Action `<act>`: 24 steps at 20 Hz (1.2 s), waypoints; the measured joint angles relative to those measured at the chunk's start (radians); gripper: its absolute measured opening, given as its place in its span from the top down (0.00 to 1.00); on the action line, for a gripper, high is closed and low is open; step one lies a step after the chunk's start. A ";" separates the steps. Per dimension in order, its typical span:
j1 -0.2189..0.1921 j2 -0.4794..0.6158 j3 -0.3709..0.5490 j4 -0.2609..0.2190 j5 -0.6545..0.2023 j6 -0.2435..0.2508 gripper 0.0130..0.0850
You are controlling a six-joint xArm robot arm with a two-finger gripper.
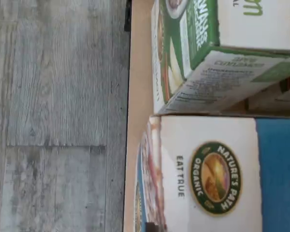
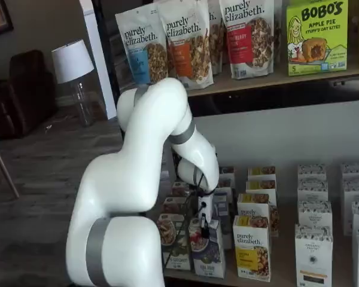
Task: Pick up the blue and white box that is on the bottom shelf, the second box from the left
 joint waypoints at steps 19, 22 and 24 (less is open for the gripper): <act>0.017 -0.063 0.091 0.036 -0.014 -0.021 0.50; 0.026 -0.092 0.137 0.061 -0.028 -0.037 0.50; 0.034 -0.112 0.166 0.076 -0.037 -0.045 0.50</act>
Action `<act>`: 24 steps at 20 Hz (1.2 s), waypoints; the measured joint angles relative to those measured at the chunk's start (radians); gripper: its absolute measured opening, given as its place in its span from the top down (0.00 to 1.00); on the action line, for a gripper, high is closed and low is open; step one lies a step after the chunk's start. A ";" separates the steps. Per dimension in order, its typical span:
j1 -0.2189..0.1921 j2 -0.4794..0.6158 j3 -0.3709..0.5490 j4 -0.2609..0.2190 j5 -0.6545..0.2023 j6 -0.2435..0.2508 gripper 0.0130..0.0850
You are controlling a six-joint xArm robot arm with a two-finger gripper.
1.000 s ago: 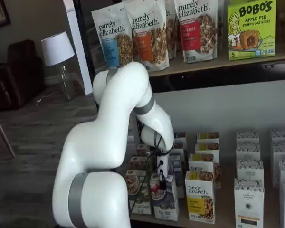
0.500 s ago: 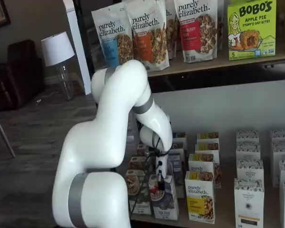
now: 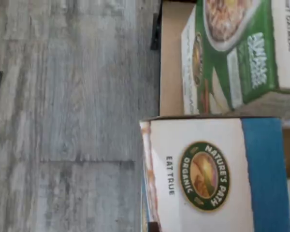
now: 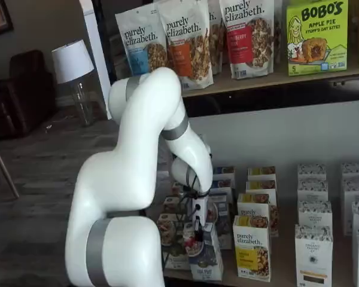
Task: Pick up the blue and white box that is on the bottom shelf, the second box from the left
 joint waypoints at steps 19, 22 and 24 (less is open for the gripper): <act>0.076 -0.205 0.280 0.022 -0.065 0.042 0.50; 0.082 -0.238 0.312 -0.001 -0.059 0.069 0.50; 0.086 -0.261 0.335 -0.029 -0.061 0.099 0.50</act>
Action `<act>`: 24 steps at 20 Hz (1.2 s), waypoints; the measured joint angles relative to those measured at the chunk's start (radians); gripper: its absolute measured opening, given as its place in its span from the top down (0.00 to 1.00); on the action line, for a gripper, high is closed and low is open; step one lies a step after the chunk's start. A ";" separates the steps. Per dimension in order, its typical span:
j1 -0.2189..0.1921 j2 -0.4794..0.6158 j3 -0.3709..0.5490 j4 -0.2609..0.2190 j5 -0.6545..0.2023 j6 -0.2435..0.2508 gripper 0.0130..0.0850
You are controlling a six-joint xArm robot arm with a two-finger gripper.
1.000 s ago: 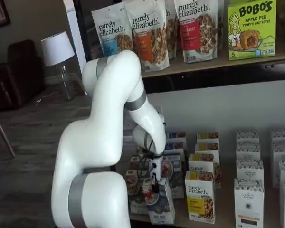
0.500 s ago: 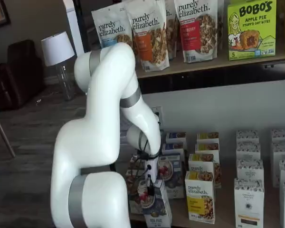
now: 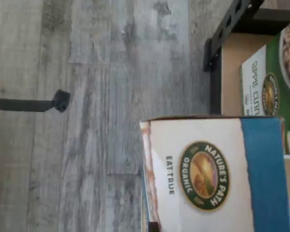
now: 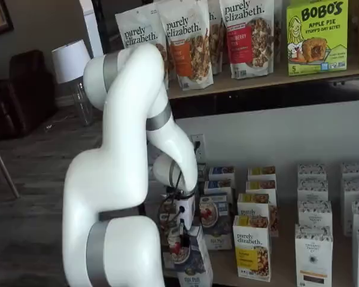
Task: Pick up the blue and white box that is on the bottom shelf, the second box from the left
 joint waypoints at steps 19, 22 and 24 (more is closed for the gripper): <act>-0.004 -0.327 0.219 -0.255 0.101 0.243 0.50; -0.010 -0.394 0.251 -0.278 0.139 0.261 0.50; -0.014 -0.440 0.270 -0.291 0.165 0.270 0.50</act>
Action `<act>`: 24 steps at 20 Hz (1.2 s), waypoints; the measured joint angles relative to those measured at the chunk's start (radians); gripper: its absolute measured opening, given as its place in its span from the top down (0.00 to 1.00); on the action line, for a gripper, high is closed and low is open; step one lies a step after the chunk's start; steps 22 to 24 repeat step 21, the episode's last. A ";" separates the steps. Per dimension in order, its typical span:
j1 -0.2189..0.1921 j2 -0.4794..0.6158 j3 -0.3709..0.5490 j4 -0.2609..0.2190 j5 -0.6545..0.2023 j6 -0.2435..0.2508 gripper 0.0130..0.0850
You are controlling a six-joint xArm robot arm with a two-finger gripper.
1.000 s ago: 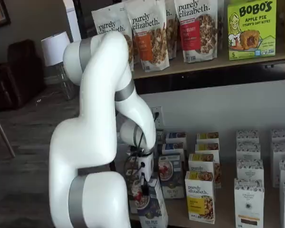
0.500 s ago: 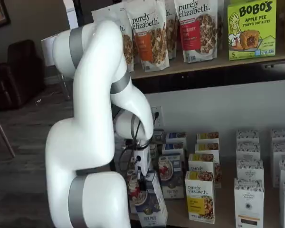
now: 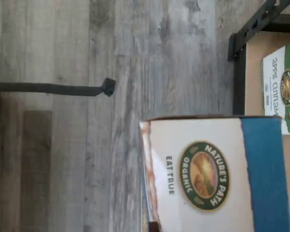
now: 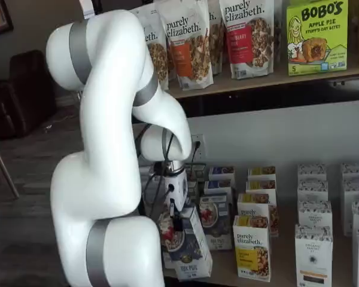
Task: Pick up the blue and white box that is on the bottom shelf, the second box from the left
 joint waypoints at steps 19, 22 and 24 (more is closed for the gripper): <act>-0.036 -0.345 -0.009 -0.026 0.461 0.012 0.50; -0.039 -0.367 -0.014 -0.024 0.489 0.011 0.50; -0.039 -0.367 -0.014 -0.024 0.489 0.011 0.50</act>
